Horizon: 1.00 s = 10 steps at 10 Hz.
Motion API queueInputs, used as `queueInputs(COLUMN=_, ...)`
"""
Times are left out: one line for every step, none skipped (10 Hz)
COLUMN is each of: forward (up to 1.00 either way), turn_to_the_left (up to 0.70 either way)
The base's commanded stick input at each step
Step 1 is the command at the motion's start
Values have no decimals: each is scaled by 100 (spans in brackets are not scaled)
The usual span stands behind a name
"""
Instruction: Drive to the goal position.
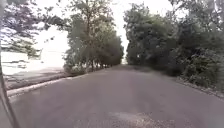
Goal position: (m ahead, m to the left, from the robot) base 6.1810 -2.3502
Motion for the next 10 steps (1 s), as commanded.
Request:
queueInputs(forward=70, turn_to_the_left=0)
queueInputs(forward=70, turn_to_the_left=-28)
queueInputs(forward=70, turn_to_the_left=-28)
queueInputs(forward=70, turn_to_the_left=-29)
queueInputs(forward=70, turn_to_the_left=-29)
queueInputs(forward=70, turn_to_the_left=-30)
queueInputs(forward=70, turn_to_the_left=-30)
queueInputs(forward=70, turn_to_the_left=-30)
queueInputs(forward=70, turn_to_the_left=-31)
queueInputs(forward=70, turn_to_the_left=-31)
